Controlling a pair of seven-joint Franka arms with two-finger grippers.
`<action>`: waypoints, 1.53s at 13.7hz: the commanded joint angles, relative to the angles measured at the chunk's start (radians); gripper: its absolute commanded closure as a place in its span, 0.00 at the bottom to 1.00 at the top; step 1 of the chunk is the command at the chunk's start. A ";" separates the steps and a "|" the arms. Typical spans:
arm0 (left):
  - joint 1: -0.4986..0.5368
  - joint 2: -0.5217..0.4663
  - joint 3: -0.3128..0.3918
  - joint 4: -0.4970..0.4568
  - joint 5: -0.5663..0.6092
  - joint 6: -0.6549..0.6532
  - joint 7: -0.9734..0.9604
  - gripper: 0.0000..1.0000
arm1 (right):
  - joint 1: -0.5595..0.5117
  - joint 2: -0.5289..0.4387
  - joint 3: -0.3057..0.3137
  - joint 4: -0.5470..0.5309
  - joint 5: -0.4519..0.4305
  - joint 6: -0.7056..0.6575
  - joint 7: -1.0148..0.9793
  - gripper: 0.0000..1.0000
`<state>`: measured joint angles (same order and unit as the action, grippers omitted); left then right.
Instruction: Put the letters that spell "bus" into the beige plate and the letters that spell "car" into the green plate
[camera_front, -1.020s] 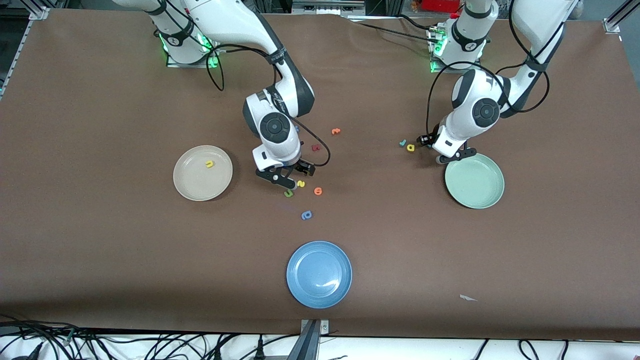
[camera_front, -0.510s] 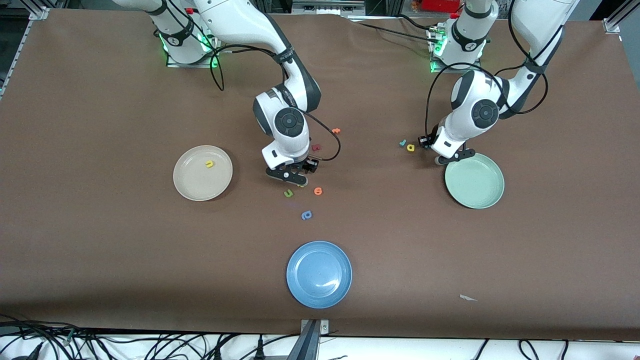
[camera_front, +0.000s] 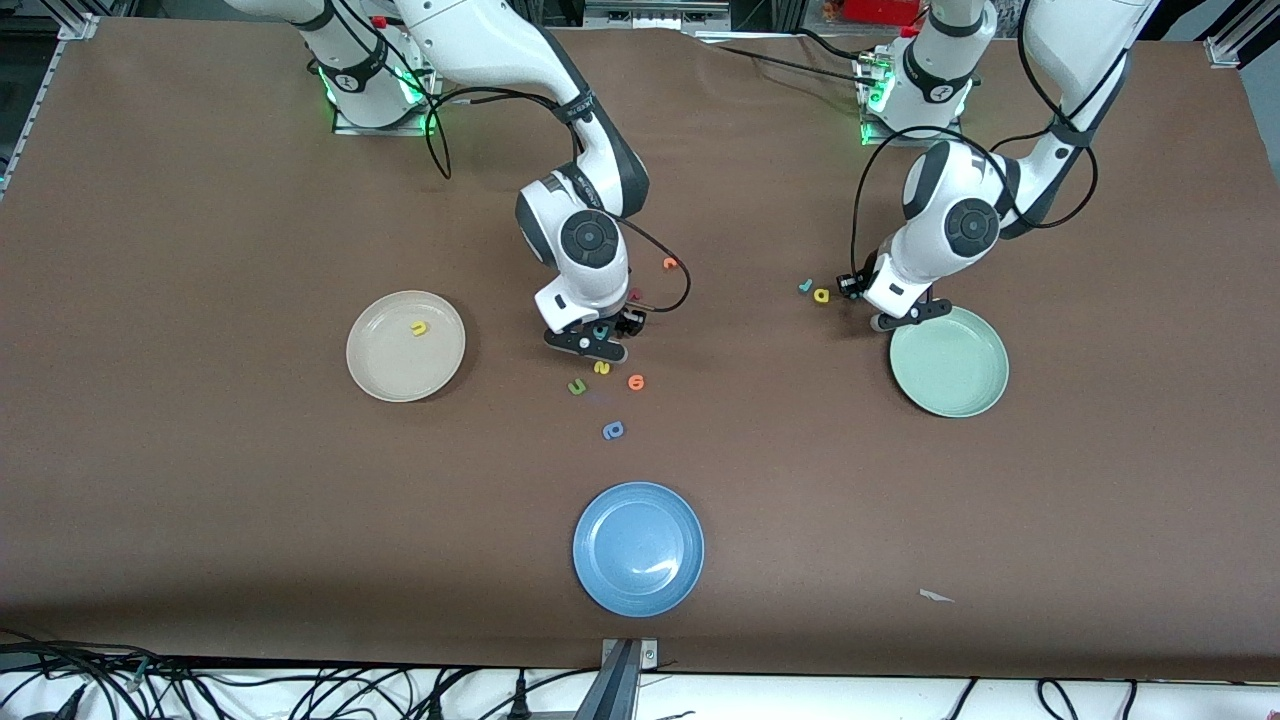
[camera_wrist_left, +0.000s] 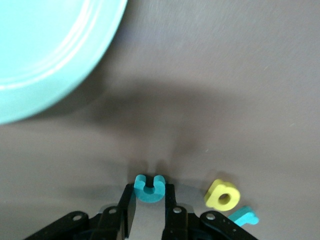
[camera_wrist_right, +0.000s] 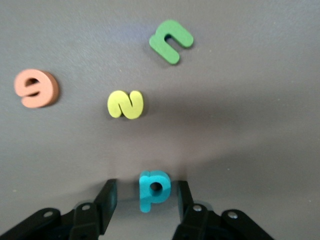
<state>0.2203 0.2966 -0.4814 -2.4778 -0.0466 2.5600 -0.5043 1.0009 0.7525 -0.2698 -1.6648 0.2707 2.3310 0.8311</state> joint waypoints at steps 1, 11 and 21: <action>0.008 -0.034 0.001 0.133 -0.006 -0.203 0.020 0.85 | 0.005 0.004 -0.005 -0.010 -0.008 0.002 -0.023 0.45; 0.209 0.059 0.007 0.356 0.131 -0.448 0.208 0.85 | 0.007 -0.062 -0.061 -0.001 -0.022 -0.106 -0.030 0.92; 0.177 0.107 -0.020 0.402 0.151 -0.420 0.034 0.00 | 0.001 -0.327 -0.376 -0.389 -0.010 -0.112 -0.703 0.91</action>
<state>0.4274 0.4238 -0.4765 -2.0934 0.0801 2.1656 -0.3741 0.9927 0.5263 -0.6129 -1.8946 0.2599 2.1449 0.2395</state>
